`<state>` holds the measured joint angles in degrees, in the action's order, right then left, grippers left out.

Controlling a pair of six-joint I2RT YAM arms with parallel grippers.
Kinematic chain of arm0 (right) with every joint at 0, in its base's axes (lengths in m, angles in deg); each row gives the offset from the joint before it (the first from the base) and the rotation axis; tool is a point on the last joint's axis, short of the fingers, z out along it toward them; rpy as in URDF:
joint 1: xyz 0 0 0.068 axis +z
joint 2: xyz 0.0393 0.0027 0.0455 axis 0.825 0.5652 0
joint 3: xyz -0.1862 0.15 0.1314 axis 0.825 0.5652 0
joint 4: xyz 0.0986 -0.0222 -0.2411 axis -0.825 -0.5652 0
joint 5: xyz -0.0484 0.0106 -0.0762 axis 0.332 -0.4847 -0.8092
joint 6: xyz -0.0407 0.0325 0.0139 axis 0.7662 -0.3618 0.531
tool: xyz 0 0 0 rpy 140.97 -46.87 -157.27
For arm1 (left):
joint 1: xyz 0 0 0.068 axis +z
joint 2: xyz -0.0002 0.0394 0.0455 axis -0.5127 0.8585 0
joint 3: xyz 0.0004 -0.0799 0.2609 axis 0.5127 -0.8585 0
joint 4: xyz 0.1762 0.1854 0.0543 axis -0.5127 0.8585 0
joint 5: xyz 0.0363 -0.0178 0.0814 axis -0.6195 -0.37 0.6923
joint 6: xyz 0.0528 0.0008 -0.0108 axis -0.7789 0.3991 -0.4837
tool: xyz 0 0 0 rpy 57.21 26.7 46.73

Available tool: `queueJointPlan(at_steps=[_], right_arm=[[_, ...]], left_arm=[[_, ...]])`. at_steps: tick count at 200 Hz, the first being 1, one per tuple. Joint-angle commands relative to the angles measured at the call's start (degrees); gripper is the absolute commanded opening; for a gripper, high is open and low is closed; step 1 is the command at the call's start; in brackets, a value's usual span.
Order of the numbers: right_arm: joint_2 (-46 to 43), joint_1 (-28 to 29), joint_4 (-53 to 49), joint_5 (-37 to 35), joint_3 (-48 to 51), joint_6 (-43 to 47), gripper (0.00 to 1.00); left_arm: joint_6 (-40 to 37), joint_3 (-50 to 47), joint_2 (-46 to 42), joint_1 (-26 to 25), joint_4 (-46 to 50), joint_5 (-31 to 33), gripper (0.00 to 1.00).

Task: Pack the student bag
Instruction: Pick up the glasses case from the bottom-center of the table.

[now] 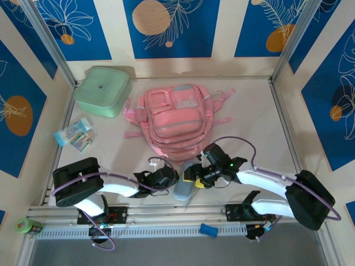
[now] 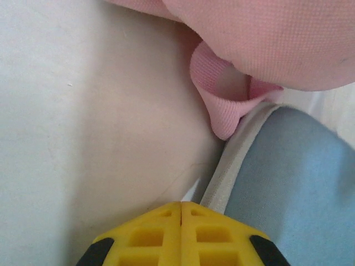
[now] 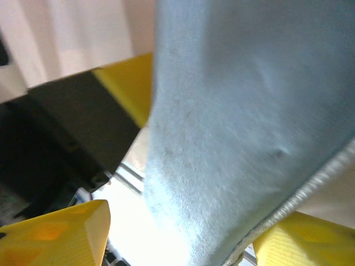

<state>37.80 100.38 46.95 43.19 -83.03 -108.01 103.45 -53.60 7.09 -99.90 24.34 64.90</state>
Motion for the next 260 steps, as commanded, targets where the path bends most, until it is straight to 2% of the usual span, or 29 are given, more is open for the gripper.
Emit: queueJointPlan(at_steps=[1,59,95,139,197,222,237,260], right_arm=[[2.41,1.08,0.68,-3.24,-2.43,1.95,0.62],[-1.00,-0.54,2.45,-3.30,-0.98,1.19,0.36],[-1.90,-2.58,3.14,-0.78,0.00,0.86,0.28],[-4.26,-3.95,1.40,0.20,0.72,1.70,0.22],[-5.59,-6.13,-1.78,2.44,0.60,4.24,0.16],[-8.90,-7.62,-5.06,2.77,1.25,5.03,0.16],[-12.14,-9.15,-8.34,2.92,1.50,5.66,0.16],[-17.73,-12.06,-15.09,2.79,0.94,7.11,0.16]], left_arm=[[0.57,-0.71,0.71,-0.64,0.46,-3.66,0.00],[-0.18,-0.08,-0.97,-0.64,3.47,-3.11,0.00],[-1.06,0.65,-1.72,-0.61,4.62,-2.85,0.00],[-2.57,2.21,-3.28,-0.55,7.73,-2.07,0.01],[-5.17,3.90,-6.78,-0.31,12.91,-0.09,0.08],[-7.90,5.45,-9.50,0.53,18.78,0.76,0.14],[-10.77,5.94,-12.37,1.70,22.58,1.99,0.16],[-23.33,8.61,-16.92,6.77,27.68,0.01,0.28]])
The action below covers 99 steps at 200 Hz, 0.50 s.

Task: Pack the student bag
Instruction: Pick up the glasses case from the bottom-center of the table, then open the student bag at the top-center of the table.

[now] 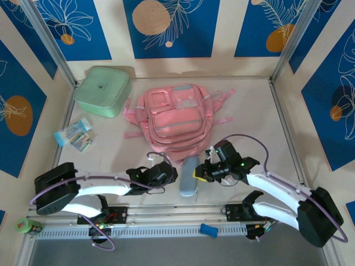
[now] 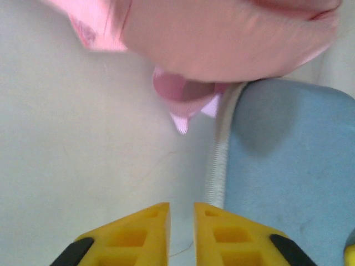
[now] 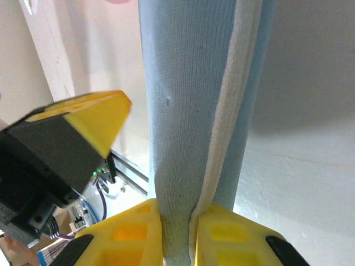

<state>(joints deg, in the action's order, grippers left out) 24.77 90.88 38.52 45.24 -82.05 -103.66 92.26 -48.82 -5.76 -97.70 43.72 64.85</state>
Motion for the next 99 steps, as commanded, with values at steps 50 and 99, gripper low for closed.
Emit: queueJointPlan(at_steps=[50,99], right_arm=[[-13.82,-12.18,-18.09,4.67,-3.22,5.77,0.16],[-14.96,-19.78,-22.35,9.03,-7.21,8.95,0.16]], left_arm=[[-48.77,19.07,-3.20,15.70,20.04,-6.02,0.46],[-75.80,31.72,11.00,19.00,22.13,-8.78,0.63]])
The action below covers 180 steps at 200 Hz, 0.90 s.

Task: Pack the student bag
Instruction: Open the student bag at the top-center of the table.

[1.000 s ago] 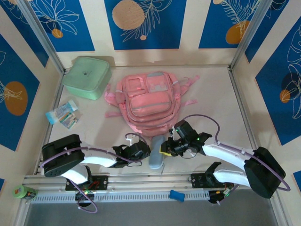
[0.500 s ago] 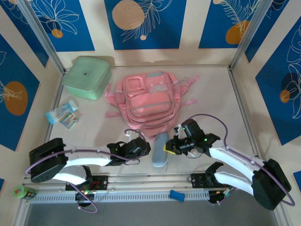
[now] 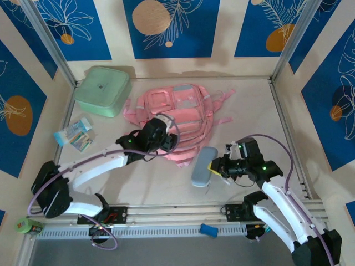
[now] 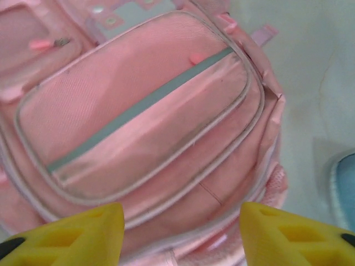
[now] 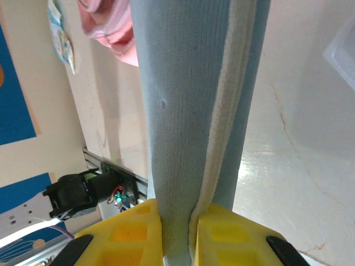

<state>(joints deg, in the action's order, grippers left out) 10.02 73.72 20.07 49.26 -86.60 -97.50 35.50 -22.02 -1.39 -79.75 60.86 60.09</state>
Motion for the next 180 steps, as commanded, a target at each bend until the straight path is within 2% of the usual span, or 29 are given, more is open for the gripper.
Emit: queueJointPlan(at_steps=[1,30,59,85,98,116,129,160,170,180], right_arm=[[-0.18,-2.69,-3.93,5.03,-2.76,2.83,0.16],[0.93,-5.26,-4.14,5.96,-4.42,4.16,0.16],[1.47,-7.46,-3.18,7.59,-4.40,4.34,0.16],[2.09,-9.02,-2.91,8.87,-4.33,4.92,0.15],[2.26,-9.67,-2.98,9.22,-4.44,5.28,0.15],[2.55,-10.59,-3.35,9.58,-4.81,5.83,0.15],[2.67,-11.25,-3.50,9.66,-5.01,6.25,0.15],[3.69,-12.83,-3.72,10.73,-5.78,6.99,0.14],[4.05,-13.24,-3.75,10.94,-6.25,7.32,0.14],[4.64,-13.62,-3.75,11.12,-6.93,7.73,0.14]], left_arm=[[-19.34,5.29,6.98,1.03,5.05,-3.97,0.64],[-26.54,12.27,15.51,1.35,5.80,-1.38,0.69],[-30.00,17.20,22.17,2.25,5.53,2.28,0.72],[-30.34,20.65,26.18,3.65,5.84,2.80,0.72],[-31.53,21.19,27.30,3.78,5.23,3.02,0.68],[-31.85,22.64,28.66,3.89,5.02,6.09,0.55],[-31.73,24.06,28.84,4.12,5.89,5.73,0.46],[-31.25,27.66,28.20,4.28,7.51,5.41,0.07],[-30.07,29.06,27.38,4.26,8.49,4.76,0.01],[-28.51,30.66,26.41,4.27,9.83,3.80,0.00]])
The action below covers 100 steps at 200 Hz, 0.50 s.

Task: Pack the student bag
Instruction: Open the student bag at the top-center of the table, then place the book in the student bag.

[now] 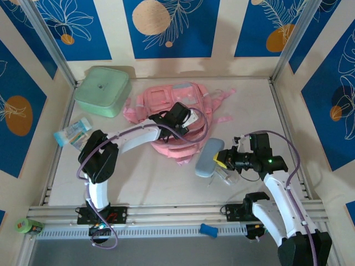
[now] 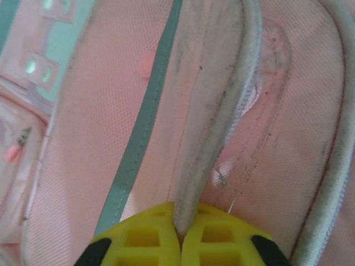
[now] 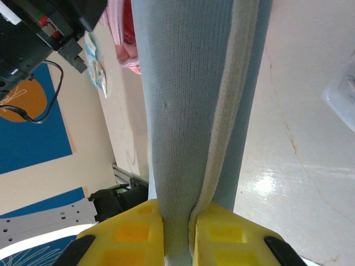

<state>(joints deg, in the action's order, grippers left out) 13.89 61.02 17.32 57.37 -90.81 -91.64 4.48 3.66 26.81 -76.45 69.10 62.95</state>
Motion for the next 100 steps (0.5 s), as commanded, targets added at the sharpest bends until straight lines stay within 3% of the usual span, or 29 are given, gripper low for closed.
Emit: queueJointPlan(at_steps=[1,51,100], right_arm=[[0.84,-0.93,-0.97,3.01,-2.74,1.90,0.15],[7.88,-1.10,6.33,4.12,-5.64,0.09,0.15],[23.68,5.52,23.37,-3.43,-11.71,-4.31,0.16]], left_arm=[[2.67,5.22,-1.83,1.01,1.69,0.90,0.00],[15.09,18.97,-4.86,0.72,13.88,-1.41,0.00],[28.84,27.80,-3.50,0.51,18.61,-3.73,0.00]])
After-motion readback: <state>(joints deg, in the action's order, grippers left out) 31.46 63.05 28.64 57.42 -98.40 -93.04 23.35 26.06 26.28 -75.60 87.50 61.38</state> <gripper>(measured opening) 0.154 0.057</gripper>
